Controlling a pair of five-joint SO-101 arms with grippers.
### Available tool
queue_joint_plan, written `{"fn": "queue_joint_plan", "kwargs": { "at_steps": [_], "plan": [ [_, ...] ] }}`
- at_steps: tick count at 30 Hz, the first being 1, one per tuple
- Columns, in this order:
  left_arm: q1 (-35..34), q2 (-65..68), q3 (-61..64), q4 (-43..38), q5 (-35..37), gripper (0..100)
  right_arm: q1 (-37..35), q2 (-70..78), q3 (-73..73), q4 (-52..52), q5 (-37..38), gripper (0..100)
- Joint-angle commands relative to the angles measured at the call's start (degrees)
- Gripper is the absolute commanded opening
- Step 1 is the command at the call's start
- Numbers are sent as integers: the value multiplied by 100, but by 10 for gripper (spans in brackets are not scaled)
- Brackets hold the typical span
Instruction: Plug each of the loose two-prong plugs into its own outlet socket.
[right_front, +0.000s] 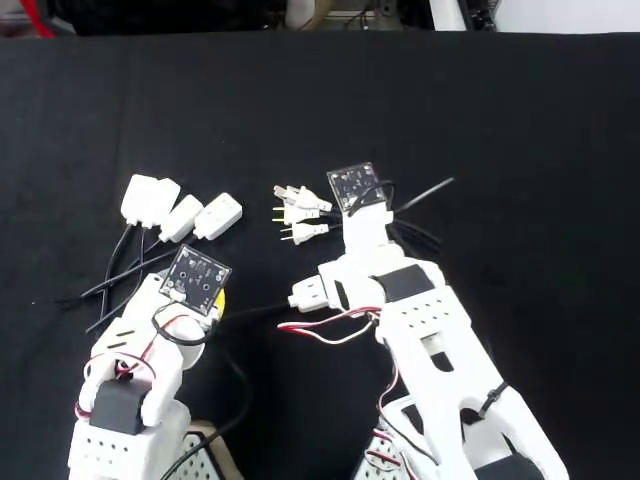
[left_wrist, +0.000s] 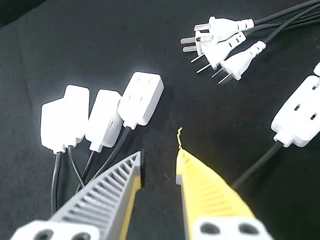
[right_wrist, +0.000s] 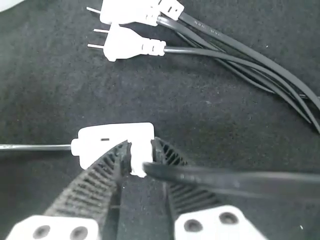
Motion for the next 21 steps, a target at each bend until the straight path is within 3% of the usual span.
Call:
{"fn": "queue_joint_plan", "kwargs": {
  "at_steps": [1, 11, 21],
  "plan": [
    [75, -35, -40, -114, 9, 127, -237, -40, 92, -114, -53, 12],
    [75, -35, -66, -79, 9, 127, -308, -40, 488, -387, -18, 13],
    [75, -35, -75, -88, 9, 127, -35, -66, 690, -211, 905, 13]
  ]
}}
